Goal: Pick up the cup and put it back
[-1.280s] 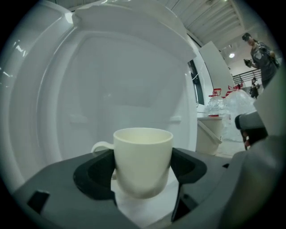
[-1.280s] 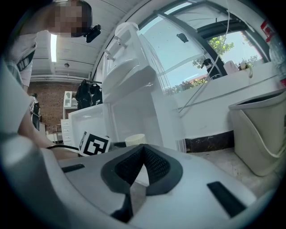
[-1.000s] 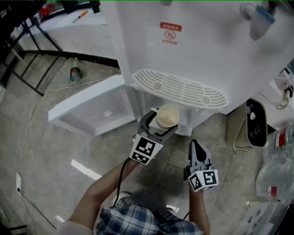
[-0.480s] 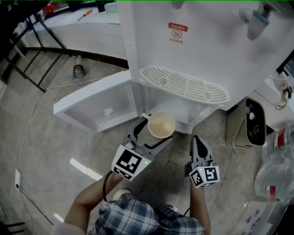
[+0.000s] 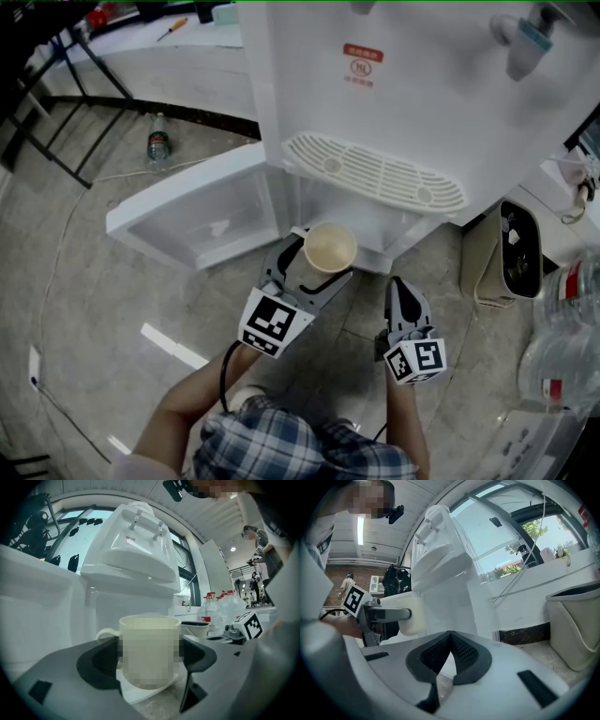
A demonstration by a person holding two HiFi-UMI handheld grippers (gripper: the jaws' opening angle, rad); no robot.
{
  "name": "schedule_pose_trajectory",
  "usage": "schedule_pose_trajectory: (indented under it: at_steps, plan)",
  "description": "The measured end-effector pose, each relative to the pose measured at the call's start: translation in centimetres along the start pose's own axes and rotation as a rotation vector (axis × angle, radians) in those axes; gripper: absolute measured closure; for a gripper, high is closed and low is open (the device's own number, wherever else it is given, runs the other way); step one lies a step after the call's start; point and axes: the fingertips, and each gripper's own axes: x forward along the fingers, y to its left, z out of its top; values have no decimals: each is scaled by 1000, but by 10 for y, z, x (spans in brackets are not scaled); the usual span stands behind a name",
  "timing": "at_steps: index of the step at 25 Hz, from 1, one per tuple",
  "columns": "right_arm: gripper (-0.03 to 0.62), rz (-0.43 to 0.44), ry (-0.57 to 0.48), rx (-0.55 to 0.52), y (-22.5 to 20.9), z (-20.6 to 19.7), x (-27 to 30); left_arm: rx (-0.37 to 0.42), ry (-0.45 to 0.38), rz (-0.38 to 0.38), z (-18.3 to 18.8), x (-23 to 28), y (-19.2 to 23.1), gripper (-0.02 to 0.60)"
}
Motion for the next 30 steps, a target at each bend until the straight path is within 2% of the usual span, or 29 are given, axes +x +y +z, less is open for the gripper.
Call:
schedule_pose_trajectory:
  at_steps: [4,10,14,20,25,30]
  plan:
    - [577,4,1,0,1,0,3,-11,5,33,-17,26,11,190]
    - [577,11,0,2,2,-1,7,30,11,50,-43,78,17,190]
    - [577,16,3,2,2,-3,8,3,40,54,-70,109,23,190]
    - [577,15,20,-5,-3,-5,6,-25,90,70,-103,139,32,190]
    - [577,27,25,-19,2,-4,8,-32,115,124,-120,152,51,190]
    - [577,30,39,-16,4,-10,8,-41,104,135,-128,157,59,190]
